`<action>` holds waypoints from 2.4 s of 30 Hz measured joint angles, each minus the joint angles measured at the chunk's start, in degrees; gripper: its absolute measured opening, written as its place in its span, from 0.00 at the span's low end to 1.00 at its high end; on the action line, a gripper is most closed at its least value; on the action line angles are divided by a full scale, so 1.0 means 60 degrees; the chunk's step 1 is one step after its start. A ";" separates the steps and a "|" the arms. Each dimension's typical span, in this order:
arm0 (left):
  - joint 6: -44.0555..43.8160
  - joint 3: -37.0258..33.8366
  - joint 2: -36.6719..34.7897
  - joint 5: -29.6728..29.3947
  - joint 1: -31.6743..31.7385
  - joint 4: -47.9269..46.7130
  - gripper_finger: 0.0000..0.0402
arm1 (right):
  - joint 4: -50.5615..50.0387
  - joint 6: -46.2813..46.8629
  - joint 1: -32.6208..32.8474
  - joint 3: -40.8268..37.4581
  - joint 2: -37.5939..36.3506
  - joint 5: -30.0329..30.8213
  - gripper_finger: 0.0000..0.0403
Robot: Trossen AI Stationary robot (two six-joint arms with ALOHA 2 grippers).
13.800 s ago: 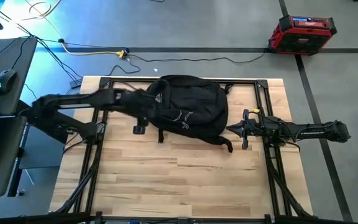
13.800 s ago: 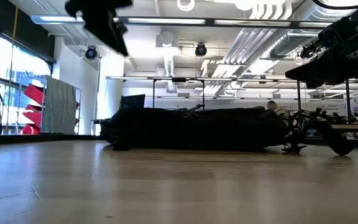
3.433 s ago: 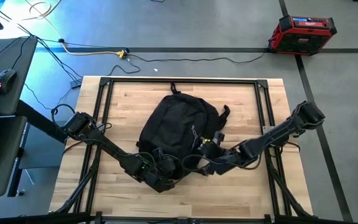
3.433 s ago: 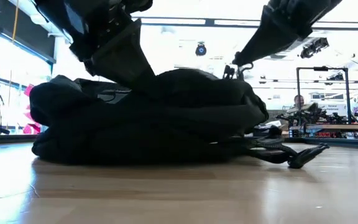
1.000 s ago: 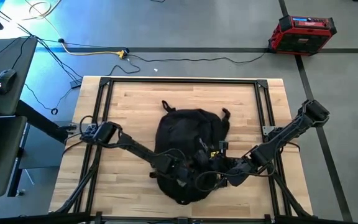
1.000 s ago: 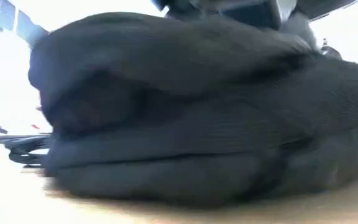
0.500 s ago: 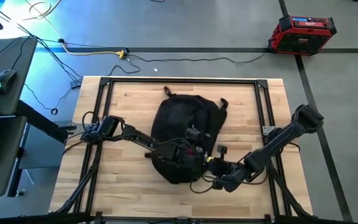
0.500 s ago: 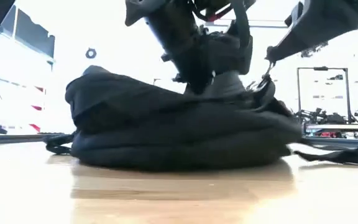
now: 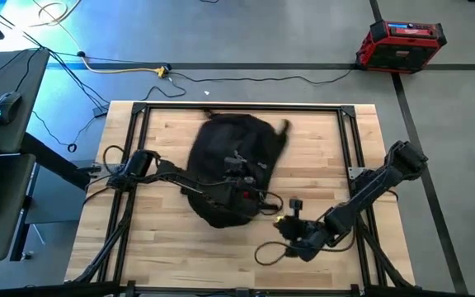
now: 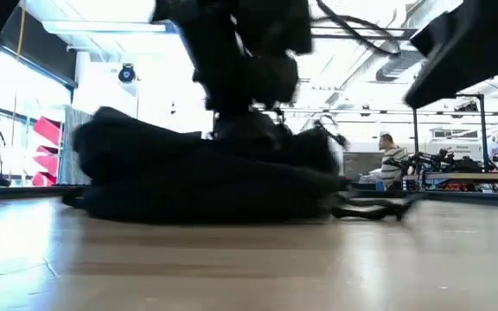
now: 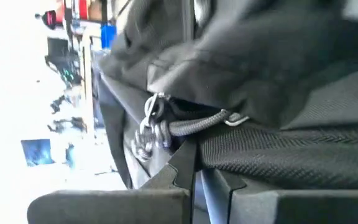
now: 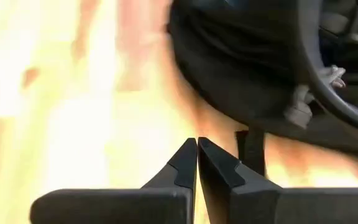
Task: Unpack backpack
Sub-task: Open the black backpack
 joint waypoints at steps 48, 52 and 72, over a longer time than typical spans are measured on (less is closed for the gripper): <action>-0.3808 0.0025 -0.0263 0.1793 -0.1910 0.0145 0.00 | 0.0877 -0.3426 -0.1543 0.0397 0.1234 0.0067 0.02; -0.3601 0.0025 -0.0263 0.1790 -0.1924 0.0202 0.01 | 0.0424 -0.3476 -0.1164 0.0979 0.1228 0.0264 0.01; 0.4309 0.0798 -0.0877 0.5807 -0.1419 0.3064 0.47 | -0.1029 -0.2427 -0.0807 0.1235 0.1209 0.0381 0.00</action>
